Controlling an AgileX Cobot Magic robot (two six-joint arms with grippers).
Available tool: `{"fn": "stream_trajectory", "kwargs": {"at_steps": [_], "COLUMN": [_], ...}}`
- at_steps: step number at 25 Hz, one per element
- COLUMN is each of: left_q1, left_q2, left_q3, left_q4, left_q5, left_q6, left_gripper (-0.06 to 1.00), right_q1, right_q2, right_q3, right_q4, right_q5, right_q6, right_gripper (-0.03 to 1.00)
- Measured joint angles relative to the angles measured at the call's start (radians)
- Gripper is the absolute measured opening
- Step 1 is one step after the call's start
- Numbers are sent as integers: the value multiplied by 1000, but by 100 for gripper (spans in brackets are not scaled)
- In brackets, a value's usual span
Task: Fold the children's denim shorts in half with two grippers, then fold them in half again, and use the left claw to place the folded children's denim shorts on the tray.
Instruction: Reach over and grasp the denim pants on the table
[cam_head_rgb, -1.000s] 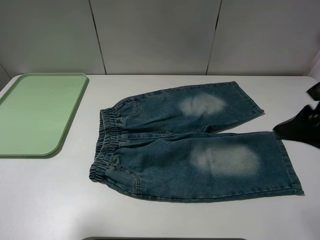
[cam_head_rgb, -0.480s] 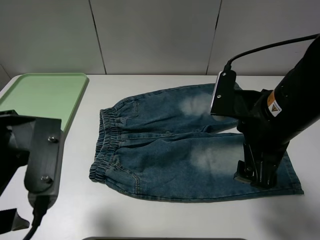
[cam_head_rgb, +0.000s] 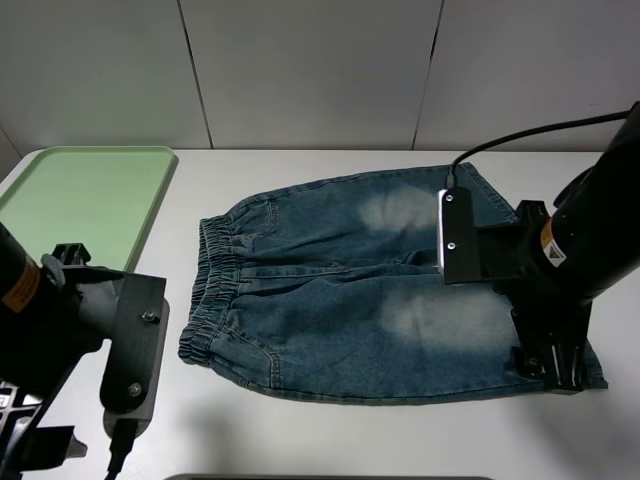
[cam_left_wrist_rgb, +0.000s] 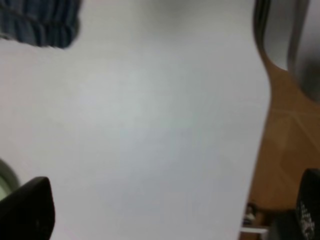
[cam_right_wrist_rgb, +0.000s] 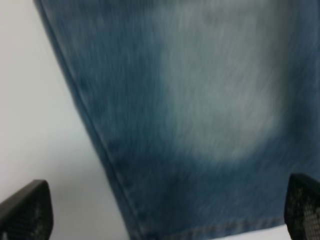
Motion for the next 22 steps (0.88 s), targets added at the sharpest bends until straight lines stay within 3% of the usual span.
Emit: {"fn": "stream_trajectory", "kwargs": {"at_steps": [4, 10, 22], "left_q1": [0, 0, 0], "left_q2": [0, 0, 0], "left_q3": [0, 0, 0], "left_q4": [26, 26, 26], "left_q5": [-51, -125, -137], "left_q6": [1, 1, 1], "left_gripper": [96, 96, 96], "right_q1": [-87, -149, -313], "right_q2": [3, 2, 13], "right_q3": [75, 169, 318], "right_q4": [-35, -46, -67], "right_q5": [-51, -163, -379], "right_q6": [-37, -129, -250], "right_gripper": [70, 70, 70]}}
